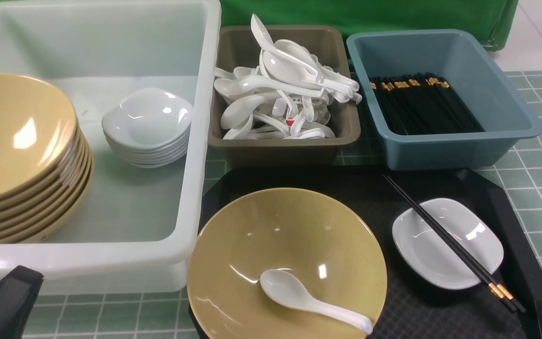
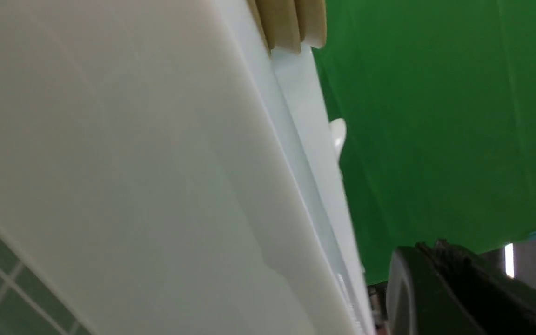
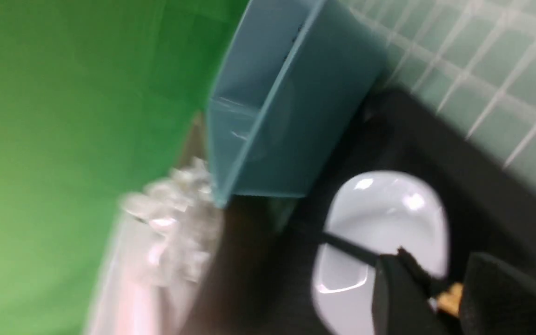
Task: On blue table put chopsticks spoon bowls plates into blue grey white boxes.
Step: 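Move the grippers toward the tableware on the black tray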
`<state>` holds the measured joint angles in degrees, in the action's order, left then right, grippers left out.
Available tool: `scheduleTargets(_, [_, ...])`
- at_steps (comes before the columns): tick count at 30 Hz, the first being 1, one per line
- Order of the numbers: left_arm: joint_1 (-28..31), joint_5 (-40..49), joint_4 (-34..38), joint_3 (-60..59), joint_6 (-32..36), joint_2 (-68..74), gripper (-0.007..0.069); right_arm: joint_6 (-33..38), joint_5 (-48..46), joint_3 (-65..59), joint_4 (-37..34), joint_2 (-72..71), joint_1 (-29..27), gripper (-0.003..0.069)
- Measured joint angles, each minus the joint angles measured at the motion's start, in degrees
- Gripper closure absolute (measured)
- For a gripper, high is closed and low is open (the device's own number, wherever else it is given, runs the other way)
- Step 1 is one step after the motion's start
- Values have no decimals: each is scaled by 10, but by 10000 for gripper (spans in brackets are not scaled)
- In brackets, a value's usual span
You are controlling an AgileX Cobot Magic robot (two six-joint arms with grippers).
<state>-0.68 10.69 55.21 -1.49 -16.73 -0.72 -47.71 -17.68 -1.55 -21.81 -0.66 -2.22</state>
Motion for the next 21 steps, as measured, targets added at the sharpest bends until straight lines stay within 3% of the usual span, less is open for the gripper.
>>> scheduleTargets(5, [0,-3,18,0,-1,0,636,34,2,0,9,0,0,421])
scheduleTargets(10, [0,12,1,23,65,0,636,152,-8,9,6,0,8,422])
scheduleTargets(13, [0,63,-59,116,154,8,636,281,-64,92,9,11,32,459])
scheduleTargets(15, [0,90,-89,147,167,25,636,308,-83,119,14,28,38,479])
scheduleTargets(16, [0,133,-143,203,181,76,636,373,-123,191,29,78,47,541])
scheduleTargets(18, [0,196,-211,269,185,149,636,437,-184,266,51,161,53,603])
scheduleTargets(21, [0,269,-280,337,188,225,636,504,-240,340,65,236,53,622])
